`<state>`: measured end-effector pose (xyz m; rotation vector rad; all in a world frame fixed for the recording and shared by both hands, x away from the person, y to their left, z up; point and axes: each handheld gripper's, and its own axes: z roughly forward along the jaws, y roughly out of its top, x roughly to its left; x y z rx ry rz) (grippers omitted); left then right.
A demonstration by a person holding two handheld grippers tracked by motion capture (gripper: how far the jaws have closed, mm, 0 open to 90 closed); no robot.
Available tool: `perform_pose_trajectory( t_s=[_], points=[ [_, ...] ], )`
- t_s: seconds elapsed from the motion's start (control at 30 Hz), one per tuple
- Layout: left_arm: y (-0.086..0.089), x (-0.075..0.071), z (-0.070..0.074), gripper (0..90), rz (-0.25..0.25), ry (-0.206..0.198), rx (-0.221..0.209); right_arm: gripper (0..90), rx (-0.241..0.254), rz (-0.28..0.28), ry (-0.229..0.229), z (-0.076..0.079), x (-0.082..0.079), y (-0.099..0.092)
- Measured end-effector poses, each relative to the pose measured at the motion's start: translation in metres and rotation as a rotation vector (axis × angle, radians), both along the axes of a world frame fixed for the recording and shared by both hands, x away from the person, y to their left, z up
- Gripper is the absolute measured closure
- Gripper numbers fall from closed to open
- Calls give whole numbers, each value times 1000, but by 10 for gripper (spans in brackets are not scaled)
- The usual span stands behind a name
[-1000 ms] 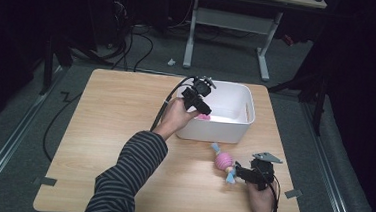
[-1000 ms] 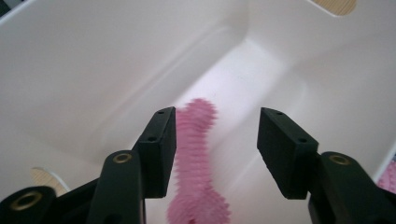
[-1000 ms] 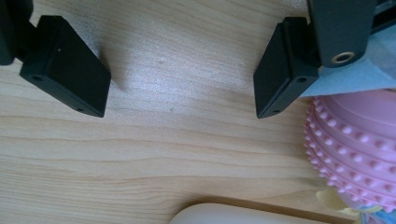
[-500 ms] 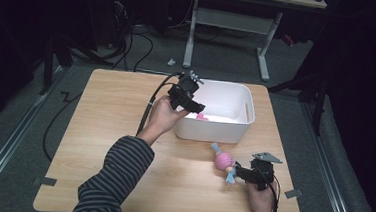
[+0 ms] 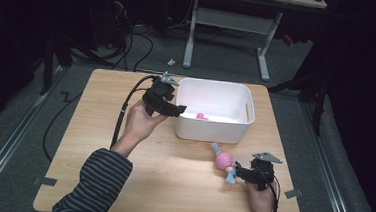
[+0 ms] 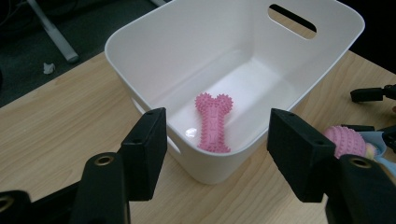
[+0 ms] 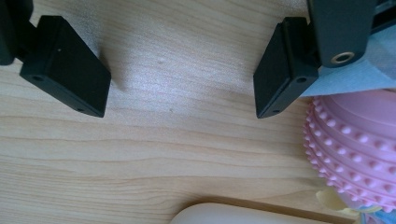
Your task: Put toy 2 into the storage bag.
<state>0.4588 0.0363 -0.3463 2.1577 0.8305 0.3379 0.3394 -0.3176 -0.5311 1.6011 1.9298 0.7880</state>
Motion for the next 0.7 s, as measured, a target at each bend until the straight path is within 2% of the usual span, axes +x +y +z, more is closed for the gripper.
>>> perform_pose_trajectory(
  t_s=[0.07,0.2,0.7],
  points=[
    [7,-3,-1,385,8,-5,-7,191,0,0,0,0,0,0],
    [19,-9,-3,385,13,-5,-51,191,0,0,0,0,0,0],
    [59,-33,-18,371,58,-14,-101,191,2,-2,-1,0,0,0]
  ],
)
